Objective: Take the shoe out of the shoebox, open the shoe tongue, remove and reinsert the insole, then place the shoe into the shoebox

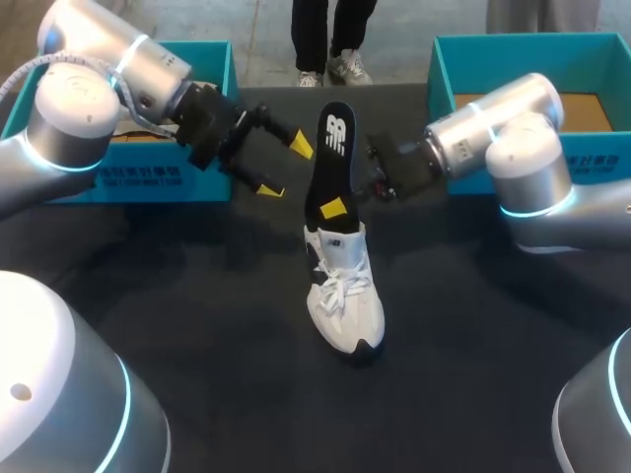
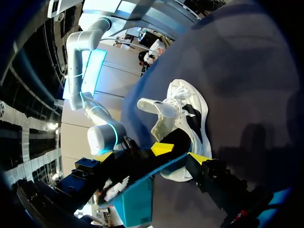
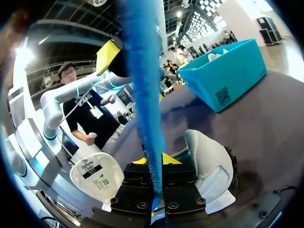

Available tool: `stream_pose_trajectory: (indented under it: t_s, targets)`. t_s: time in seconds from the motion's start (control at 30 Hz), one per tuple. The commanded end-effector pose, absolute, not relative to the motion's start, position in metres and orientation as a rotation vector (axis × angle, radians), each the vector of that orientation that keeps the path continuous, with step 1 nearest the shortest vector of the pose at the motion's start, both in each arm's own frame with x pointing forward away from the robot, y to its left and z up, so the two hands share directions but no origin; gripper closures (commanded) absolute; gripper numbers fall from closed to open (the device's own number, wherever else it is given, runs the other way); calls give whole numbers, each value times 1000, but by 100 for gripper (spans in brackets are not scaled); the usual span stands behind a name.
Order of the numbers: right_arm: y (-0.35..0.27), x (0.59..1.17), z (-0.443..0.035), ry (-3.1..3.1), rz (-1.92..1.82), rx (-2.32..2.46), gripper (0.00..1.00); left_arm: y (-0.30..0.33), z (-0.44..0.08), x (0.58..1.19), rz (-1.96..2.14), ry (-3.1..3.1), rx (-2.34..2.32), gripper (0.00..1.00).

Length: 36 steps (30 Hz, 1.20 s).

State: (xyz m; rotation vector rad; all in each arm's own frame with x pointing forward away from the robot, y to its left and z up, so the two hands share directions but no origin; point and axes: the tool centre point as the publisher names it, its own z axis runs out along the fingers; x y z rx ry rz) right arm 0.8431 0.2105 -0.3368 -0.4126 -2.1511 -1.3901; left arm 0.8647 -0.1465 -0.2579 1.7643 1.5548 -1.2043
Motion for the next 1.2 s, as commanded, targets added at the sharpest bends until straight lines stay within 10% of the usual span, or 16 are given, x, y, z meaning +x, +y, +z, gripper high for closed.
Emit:
stream_pose_trajectory:
  t_s: [0.03,0.87,1.03,1.2]
  targets:
    - [212,846,-339,-2147,-1369,-403,100,-146,-259,862,-1200,1553,1758,0]
    - [214,824,-351,-2120,-1275,-402,100,-149,-260,862,-1208,1545,1765,0]
    - [214,828,-344,-2142,-1286,-401,73,-149,-260,862,-1207,1545,1766,0]
    - [214,834,-336,-2167,-1288,-386,73,-149,-260,862,-1210,1544,1765,0]
